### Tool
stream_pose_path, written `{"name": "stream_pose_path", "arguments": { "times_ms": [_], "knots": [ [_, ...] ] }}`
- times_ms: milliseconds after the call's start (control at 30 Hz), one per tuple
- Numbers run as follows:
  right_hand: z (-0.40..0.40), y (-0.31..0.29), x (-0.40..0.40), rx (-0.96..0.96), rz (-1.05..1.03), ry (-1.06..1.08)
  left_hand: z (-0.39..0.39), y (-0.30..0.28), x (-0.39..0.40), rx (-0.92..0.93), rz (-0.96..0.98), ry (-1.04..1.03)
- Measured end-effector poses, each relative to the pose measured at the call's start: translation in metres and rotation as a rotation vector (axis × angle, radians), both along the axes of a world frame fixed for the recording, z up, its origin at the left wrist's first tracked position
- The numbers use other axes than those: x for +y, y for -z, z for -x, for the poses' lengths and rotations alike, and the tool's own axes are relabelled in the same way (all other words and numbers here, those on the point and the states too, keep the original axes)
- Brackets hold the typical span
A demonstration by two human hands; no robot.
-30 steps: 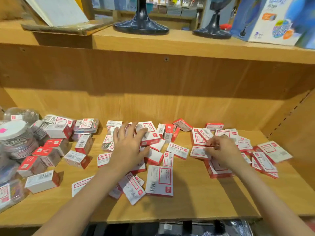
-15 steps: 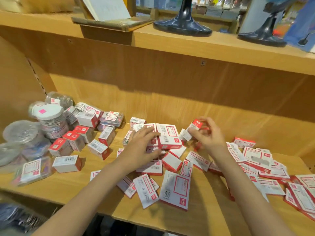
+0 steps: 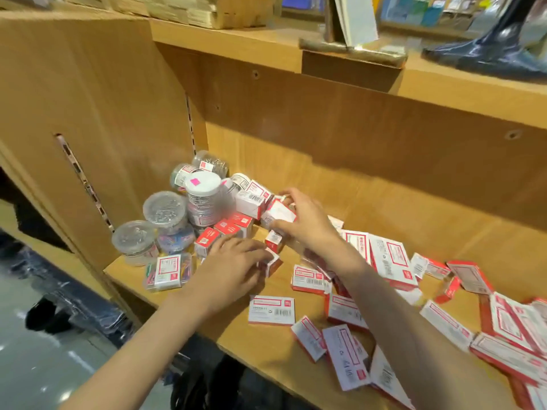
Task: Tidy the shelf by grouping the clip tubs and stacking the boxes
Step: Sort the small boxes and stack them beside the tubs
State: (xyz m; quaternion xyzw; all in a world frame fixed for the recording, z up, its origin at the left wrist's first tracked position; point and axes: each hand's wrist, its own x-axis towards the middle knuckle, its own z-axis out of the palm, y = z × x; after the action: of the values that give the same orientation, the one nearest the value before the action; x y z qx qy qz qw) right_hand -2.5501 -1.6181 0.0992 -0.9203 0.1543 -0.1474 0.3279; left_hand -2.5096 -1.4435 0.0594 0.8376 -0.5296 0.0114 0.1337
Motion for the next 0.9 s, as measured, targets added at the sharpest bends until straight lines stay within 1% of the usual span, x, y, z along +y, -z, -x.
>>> {"name": "stream_pose_path", "arguments": {
  "times_ms": [67, 100, 167, 200, 233, 333, 400, 433, 500, 567, 600, 667, 767, 900],
  "knots": [
    [-0.009, 0.009, 0.004, 0.052, 0.074, 0.004, -0.005, 0.002, 0.002, -0.040, 0.033, -0.020],
    [-0.007, 0.011, 0.006, 0.049, 0.035, 0.020, -0.007, 0.004, 0.002, -0.053, 0.051, -0.036],
    [0.003, 0.011, 0.005, -0.032, -0.144, 0.051, -0.010, 0.005, 0.003, -0.066, 0.068, -0.059],
    [0.010, 0.010, 0.000, -0.064, -0.190, 0.071, -0.011, 0.007, 0.004, -0.065, 0.077, -0.058],
    [0.019, 0.008, -0.006, -0.066, -0.174, 0.099, -0.012, 0.008, 0.004, -0.062, 0.088, -0.048],
    [0.051, 0.002, -0.029, 0.000, 0.051, 0.222, -0.009, 0.007, 0.001, -0.002, 0.169, -0.003],
    [0.072, -0.005, -0.037, 0.012, 0.111, 0.301, -0.003, 0.006, -0.007, 0.055, 0.253, 0.049],
    [0.082, -0.006, -0.039, 0.037, 0.139, 0.313, 0.001, 0.006, -0.013, 0.081, 0.280, 0.078],
    [0.097, -0.006, -0.041, 0.212, 0.223, 0.265, 0.009, 0.006, -0.023, 0.122, 0.299, 0.121],
    [0.106, 0.001, -0.043, 0.403, 0.231, 0.196, 0.016, 0.008, -0.033, 0.138, 0.292, 0.155],
    [0.108, 0.008, -0.043, 0.439, 0.232, 0.174, 0.019, 0.010, -0.037, 0.141, 0.275, 0.170],
    [0.111, 0.021, -0.044, 0.410, 0.274, 0.180, 0.024, 0.013, -0.044, 0.184, 0.195, 0.184],
    [0.116, 0.027, -0.045, 0.294, 0.334, 0.220, 0.026, 0.021, -0.052, 0.250, 0.102, 0.197],
    [0.123, 0.023, -0.051, 0.254, 0.322, 0.197, 0.026, 0.022, -0.057, 0.306, 0.103, 0.201]
  ]
}}
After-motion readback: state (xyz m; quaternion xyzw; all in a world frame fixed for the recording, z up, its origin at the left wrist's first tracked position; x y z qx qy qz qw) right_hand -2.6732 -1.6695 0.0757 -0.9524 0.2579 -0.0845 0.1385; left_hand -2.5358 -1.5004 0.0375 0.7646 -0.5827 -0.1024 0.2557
